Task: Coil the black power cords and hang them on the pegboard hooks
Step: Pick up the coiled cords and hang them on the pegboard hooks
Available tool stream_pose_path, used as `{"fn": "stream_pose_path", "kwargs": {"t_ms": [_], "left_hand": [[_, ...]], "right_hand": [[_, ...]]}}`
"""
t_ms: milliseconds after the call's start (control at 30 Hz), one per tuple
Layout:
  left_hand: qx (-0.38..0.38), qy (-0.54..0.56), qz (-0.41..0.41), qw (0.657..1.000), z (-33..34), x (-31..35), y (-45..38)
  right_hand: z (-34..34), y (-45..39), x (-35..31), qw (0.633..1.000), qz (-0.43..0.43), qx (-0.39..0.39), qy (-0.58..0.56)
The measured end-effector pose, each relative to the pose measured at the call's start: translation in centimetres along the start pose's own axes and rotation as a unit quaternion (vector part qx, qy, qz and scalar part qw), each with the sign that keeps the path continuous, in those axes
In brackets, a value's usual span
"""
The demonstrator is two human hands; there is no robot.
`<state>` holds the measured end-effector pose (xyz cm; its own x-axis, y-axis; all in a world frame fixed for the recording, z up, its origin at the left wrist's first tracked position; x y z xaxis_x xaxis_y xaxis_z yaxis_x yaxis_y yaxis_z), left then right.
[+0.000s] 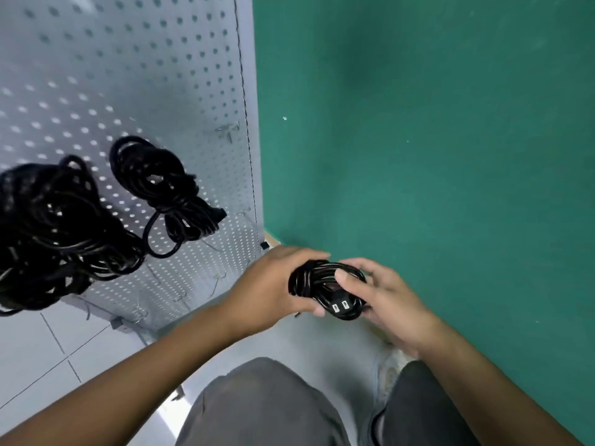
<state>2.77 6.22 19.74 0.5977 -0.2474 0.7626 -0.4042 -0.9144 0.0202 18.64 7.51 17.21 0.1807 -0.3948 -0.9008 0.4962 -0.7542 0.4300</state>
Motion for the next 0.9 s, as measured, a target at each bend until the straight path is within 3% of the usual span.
{"fn": "stream_pose_path", "kwargs": {"t_ms": [133,200,267,333,400,500,633,900], "left_hand": [[0.160,-0.038,0.005,0.986,-5.5,4.9,4.9],[0.254,-0.004,-0.018,0.967,-7.7,6.4,8.2],[0.293,0.074,-0.060,0.951,-8.3,6.9,10.8],[0.275,0.195,-0.117,0.934,-7.3,6.5,12.0],[0.207,0.295,-0.175,0.916,-4.8,6.0,12.2],[0.142,0.420,-0.183,0.878,-1.6,6.4,11.7],[0.167,0.422,-0.156,0.877,-1.9,7.9,10.8],[0.243,0.482,-0.097,0.836,-3.3,8.0,9.9]], "right_hand": [[0.4,4.0,-3.0,0.991,-0.080,0.047,-0.093],[1.2,5.8,-4.5,0.980,-0.118,0.044,-0.153],[2.2,7.0,-5.7,0.967,-0.149,0.034,-0.204],[3.3,7.9,-6.6,0.951,-0.175,0.025,-0.253],[4.4,8.4,-7.0,0.939,-0.188,0.016,-0.287],[6.6,8.6,-7.3,0.931,-0.186,-0.003,-0.315],[9.3,8.3,-6.9,0.913,-0.194,-0.039,-0.356],[9.6,7.8,-7.4,0.927,-0.258,-0.019,-0.272]]}}
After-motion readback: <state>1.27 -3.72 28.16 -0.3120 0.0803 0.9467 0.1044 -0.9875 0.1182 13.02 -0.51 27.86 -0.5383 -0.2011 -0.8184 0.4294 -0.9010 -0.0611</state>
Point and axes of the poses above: each hand's wrist, its own y-axis away from the middle knuckle, its own z-axis out of the palm, x = y × z, the point moved 10 cm from there along -y, towards the middle knuckle, and after that the axes turned 12 degrees about -x, right-handed, at the moved point
